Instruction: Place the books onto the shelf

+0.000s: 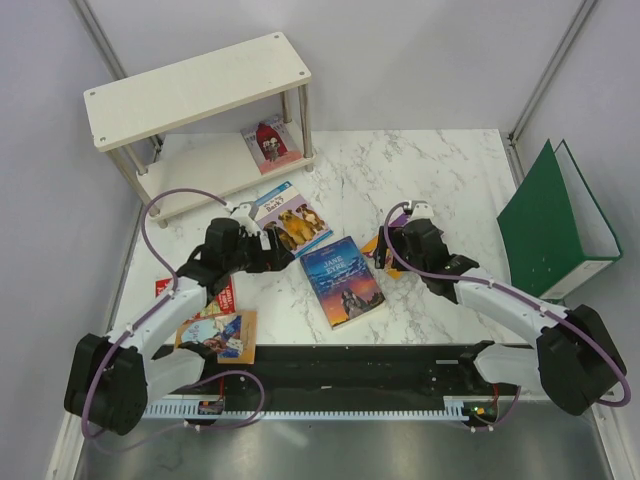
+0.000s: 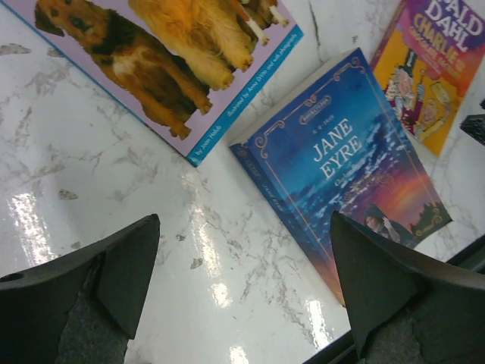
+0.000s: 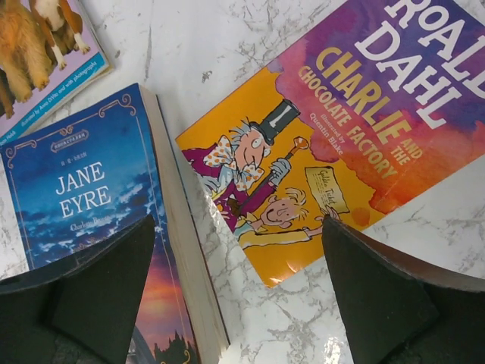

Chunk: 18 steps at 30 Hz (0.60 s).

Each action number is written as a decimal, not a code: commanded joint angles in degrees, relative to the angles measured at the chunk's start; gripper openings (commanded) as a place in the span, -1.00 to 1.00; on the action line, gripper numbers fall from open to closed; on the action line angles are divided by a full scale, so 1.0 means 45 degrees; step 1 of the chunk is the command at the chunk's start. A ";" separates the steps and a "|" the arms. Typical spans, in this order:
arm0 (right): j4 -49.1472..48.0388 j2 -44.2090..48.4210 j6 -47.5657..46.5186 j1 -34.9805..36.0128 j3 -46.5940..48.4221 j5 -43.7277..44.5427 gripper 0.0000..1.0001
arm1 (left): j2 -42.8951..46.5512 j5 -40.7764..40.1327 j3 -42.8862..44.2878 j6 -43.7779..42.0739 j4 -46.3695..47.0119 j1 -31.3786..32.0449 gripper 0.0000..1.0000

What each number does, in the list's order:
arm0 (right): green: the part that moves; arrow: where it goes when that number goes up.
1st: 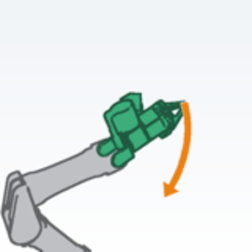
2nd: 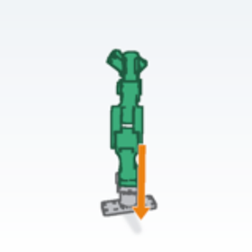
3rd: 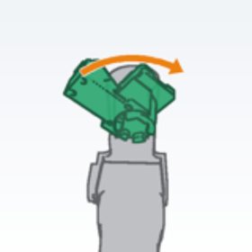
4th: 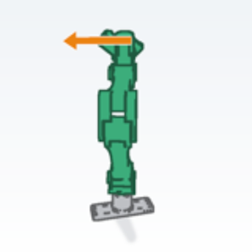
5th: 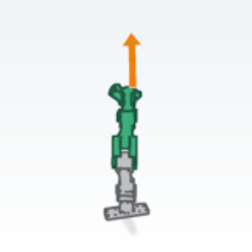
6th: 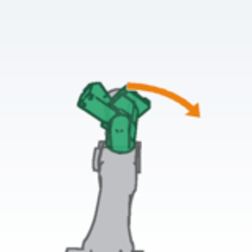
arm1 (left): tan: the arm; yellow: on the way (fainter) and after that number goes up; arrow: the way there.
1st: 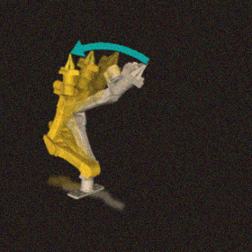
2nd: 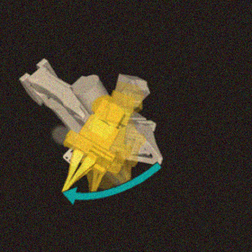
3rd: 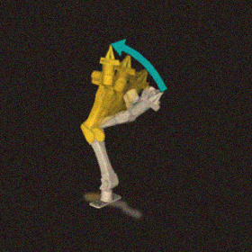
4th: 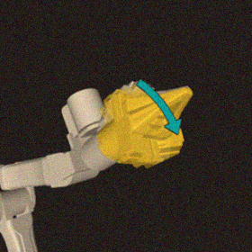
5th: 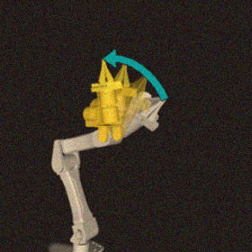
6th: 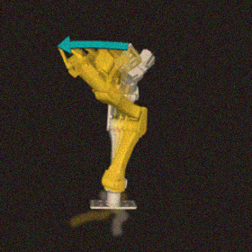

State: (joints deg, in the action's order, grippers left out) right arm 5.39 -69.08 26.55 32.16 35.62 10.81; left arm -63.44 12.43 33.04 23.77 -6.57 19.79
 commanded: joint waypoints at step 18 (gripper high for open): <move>-0.0024 0.0038 0.1074 0.1387 0.0035 -0.1073 0.96 | -0.5526 -0.3797 0.3400 0.2434 -0.6079 -0.0199 1.00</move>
State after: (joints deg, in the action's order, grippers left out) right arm 5.63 -70.57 30.37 37.60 36.25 7.92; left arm -83.09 -1.96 44.91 33.89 -26.81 19.22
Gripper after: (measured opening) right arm 0.982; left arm 0.996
